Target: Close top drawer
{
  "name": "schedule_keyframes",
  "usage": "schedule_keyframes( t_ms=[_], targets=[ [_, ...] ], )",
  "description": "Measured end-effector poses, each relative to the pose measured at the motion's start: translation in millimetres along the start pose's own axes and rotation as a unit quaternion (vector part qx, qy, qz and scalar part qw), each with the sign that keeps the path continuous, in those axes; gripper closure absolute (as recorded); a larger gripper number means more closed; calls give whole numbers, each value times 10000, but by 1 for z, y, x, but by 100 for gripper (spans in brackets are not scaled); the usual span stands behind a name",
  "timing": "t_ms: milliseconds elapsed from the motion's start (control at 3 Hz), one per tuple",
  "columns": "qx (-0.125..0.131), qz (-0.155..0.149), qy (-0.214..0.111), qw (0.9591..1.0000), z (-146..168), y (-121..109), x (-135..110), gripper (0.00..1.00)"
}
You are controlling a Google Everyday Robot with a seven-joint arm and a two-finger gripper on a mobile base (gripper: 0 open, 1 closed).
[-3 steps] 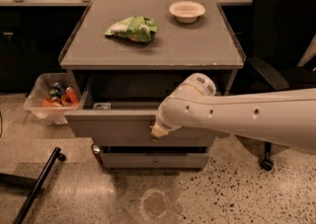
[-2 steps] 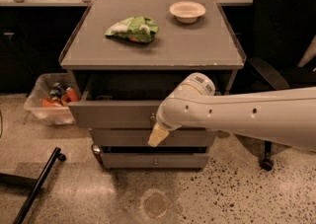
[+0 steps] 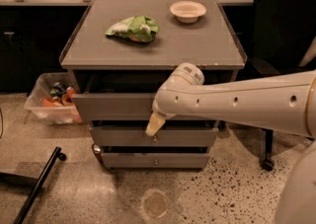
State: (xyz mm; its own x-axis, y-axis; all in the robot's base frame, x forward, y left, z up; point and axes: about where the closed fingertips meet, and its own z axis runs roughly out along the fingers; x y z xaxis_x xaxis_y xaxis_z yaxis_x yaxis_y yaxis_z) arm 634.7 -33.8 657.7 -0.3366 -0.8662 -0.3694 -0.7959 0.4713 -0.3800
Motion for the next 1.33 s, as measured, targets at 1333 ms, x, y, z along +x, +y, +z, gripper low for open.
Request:
schedule_keyframes(
  t_ms=[1333],
  targets=[
    [254,431,-244,9984,-39,12,17,19]
  ],
)
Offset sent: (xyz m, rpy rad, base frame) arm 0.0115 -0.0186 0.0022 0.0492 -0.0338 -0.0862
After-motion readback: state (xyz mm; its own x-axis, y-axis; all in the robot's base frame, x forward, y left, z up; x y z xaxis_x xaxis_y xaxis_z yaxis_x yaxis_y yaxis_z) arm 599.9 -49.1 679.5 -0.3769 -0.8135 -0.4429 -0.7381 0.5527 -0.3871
